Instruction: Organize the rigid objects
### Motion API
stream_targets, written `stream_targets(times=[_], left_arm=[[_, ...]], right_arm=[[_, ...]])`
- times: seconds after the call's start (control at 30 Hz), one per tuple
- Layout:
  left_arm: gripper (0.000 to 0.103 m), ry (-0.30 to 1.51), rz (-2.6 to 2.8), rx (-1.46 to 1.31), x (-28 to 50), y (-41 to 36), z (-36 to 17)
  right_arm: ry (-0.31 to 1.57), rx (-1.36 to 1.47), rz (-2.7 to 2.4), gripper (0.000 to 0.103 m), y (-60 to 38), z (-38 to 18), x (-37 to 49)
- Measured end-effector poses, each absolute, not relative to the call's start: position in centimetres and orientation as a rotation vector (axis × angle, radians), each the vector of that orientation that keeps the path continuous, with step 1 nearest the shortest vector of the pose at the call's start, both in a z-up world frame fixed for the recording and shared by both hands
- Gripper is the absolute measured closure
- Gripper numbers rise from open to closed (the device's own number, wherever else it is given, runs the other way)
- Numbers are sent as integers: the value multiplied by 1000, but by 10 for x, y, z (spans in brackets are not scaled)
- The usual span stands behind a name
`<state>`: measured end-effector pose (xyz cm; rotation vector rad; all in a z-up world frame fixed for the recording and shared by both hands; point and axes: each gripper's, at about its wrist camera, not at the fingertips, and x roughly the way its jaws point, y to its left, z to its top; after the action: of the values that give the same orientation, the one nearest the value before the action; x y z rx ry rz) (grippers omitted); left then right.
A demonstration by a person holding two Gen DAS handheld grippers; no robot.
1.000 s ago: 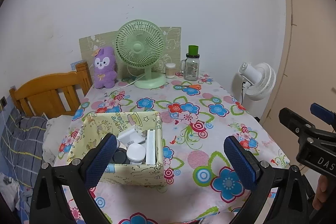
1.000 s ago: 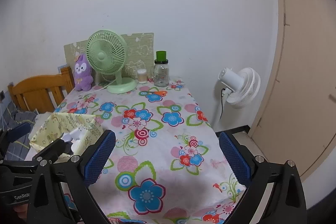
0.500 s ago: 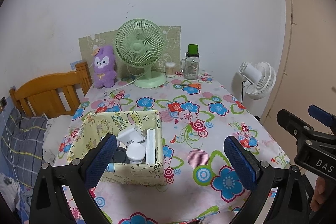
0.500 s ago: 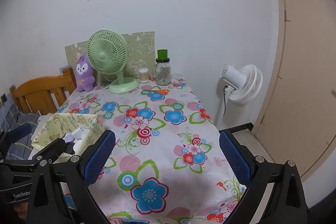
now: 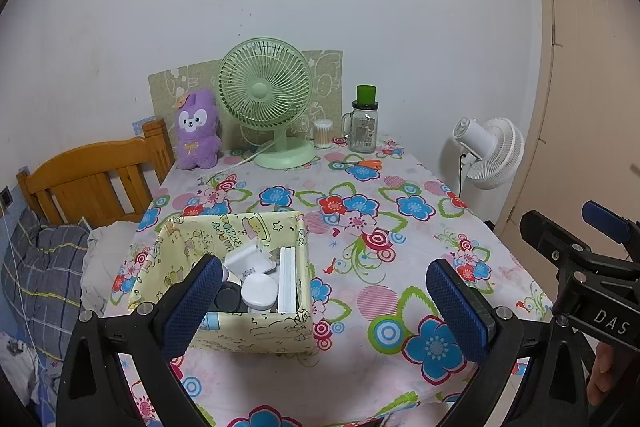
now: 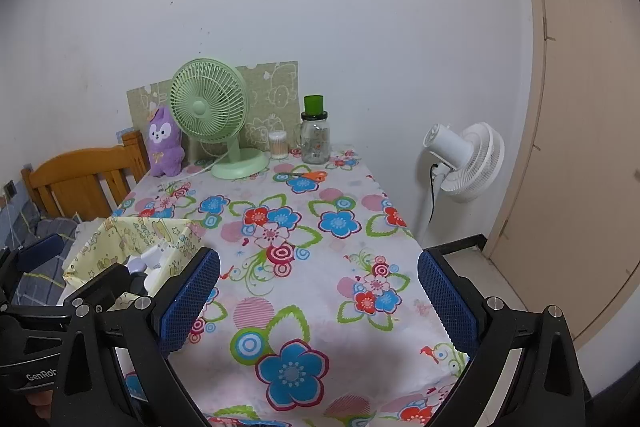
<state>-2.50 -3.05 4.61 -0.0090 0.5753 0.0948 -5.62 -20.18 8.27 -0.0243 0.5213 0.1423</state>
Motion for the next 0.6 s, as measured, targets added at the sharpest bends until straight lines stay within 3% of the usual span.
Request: stream_targets(times=[0.6], left_arm=[[0, 581, 93, -11, -24, -31, 43]], right_arm=[[520, -16, 138, 2, -200, 79, -56]])
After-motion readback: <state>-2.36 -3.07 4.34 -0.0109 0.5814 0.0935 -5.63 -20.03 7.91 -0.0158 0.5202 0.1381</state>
